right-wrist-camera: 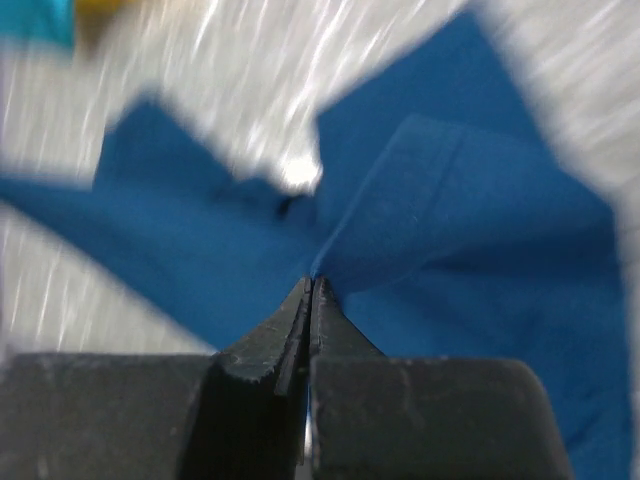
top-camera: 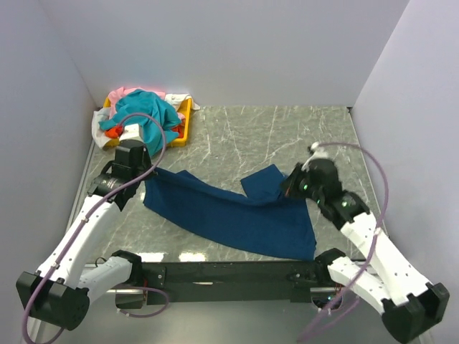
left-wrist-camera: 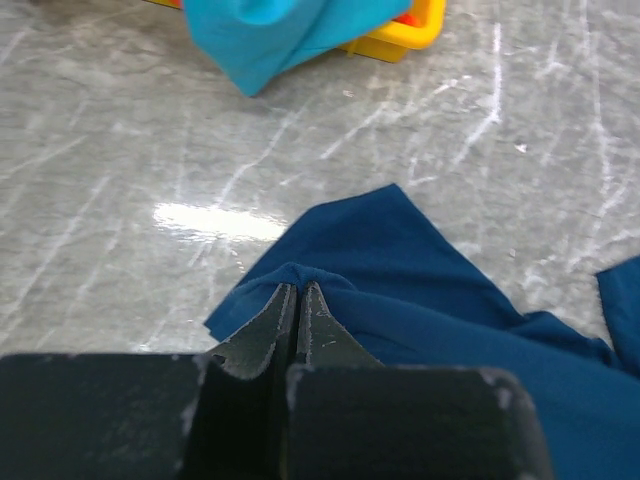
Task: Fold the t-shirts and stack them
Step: Flatten the tshirt out
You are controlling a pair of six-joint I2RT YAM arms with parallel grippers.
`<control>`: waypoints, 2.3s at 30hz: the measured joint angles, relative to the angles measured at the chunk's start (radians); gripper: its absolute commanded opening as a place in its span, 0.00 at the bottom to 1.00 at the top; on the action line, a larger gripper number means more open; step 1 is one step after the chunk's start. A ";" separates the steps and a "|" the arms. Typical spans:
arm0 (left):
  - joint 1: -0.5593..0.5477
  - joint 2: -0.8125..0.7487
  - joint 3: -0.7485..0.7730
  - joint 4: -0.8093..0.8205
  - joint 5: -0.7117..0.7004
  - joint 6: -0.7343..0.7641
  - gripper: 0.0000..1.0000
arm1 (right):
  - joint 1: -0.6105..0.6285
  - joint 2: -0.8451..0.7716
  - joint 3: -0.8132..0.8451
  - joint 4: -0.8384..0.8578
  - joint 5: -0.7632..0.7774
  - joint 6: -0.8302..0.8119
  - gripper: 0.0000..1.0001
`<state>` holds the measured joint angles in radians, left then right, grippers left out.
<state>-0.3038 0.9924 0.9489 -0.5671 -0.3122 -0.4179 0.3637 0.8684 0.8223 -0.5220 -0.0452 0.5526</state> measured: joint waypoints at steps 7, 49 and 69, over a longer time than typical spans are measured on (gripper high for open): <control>0.084 0.014 0.000 0.001 0.011 0.018 0.01 | 0.324 -0.162 -0.250 -0.027 0.054 0.208 0.28; 0.136 0.043 -0.042 0.024 0.081 0.024 0.01 | 0.483 0.550 -0.102 0.198 0.244 0.078 0.52; 0.136 0.047 -0.045 0.024 0.084 0.029 0.00 | 0.485 0.597 -0.102 0.195 0.312 0.112 0.21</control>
<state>-0.1677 1.0389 0.9035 -0.5426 -0.2283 -0.3889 0.8486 1.4654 0.7204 -0.3267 0.2672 0.6643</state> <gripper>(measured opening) 0.023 0.225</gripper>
